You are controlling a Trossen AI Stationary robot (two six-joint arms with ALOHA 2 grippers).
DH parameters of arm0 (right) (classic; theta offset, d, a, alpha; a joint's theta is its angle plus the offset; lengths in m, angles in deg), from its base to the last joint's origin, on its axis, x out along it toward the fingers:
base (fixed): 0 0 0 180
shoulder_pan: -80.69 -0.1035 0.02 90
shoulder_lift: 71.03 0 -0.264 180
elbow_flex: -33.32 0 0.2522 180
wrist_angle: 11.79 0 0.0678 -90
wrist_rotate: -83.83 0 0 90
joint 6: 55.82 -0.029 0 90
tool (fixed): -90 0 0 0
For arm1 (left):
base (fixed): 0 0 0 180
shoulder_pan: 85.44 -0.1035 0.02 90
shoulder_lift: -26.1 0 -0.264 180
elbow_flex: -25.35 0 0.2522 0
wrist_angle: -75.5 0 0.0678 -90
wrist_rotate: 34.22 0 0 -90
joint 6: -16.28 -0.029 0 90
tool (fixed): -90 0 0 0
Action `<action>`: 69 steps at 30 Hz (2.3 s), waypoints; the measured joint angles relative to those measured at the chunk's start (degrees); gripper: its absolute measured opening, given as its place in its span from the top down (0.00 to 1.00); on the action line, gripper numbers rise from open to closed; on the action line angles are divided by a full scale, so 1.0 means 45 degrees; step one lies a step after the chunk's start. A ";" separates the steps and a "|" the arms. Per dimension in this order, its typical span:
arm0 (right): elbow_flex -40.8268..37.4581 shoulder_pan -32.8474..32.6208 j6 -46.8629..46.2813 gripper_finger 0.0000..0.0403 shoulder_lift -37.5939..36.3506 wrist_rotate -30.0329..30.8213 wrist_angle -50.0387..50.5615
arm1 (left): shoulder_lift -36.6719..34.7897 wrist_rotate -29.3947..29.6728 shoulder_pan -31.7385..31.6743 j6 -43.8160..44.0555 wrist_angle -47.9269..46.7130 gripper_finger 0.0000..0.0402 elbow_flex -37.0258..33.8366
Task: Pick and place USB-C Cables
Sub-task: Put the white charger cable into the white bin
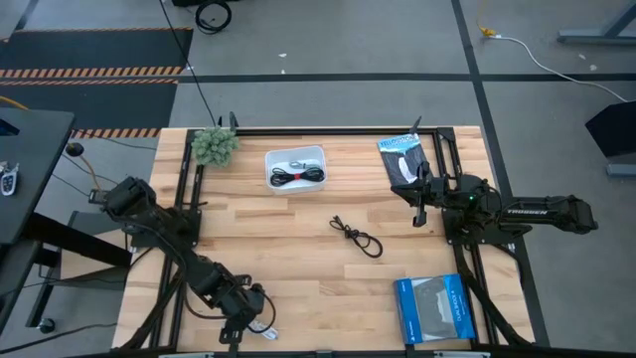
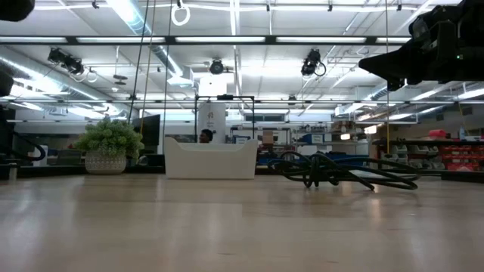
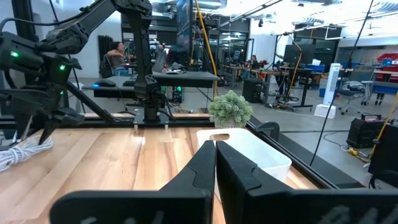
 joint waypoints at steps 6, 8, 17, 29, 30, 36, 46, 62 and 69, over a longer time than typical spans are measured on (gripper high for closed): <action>-0.0003 -0.0005 -0.0001 0.95 -0.0005 -0.0005 -0.0001 | 0.0689 -0.0042 0.0070 -0.0223 0.1445 0.43 0.0015; -0.0005 -0.0004 0.0000 0.95 0.0000 -0.0005 0.0000 | 0.0768 0.0286 0.0070 -0.0296 0.1446 0.42 0.0022; 0.0000 -0.0001 -0.0001 0.95 -0.0001 -0.0003 0.0000 | 0.0991 0.0735 0.0351 -0.1452 0.1130 0.43 0.0021; -0.0001 -0.0002 -0.0001 0.95 -0.0001 -0.0001 0.0003 | 0.1427 0.0667 0.0410 -0.1915 0.0778 0.70 0.0039; 0.0000 -0.0005 0.0000 0.95 -0.0005 -0.0004 0.0000 | 0.1428 0.0652 0.0410 -0.1914 0.0765 0.73 0.0039; -0.0002 -0.0005 -0.0001 0.95 -0.0004 -0.0005 0.0000 | 0.1428 0.0516 0.0297 -0.1512 0.0777 0.89 0.0039; 0.0000 -0.0005 -0.0003 0.95 0.0000 -0.0005 0.0000 | 0.1056 0.0070 0.0084 -0.1450 0.1799 0.89 0.0019; -0.0005 -0.0004 0.0000 0.95 0.0000 -0.0005 0.0000 | -0.1301 -0.0965 -0.1125 -0.1537 0.2234 0.89 0.0019; -0.0005 -0.0002 0.0000 0.95 0.0000 -0.0005 0.0000 | -0.2177 -0.0962 -0.2635 -0.1535 0.2512 0.89 0.0019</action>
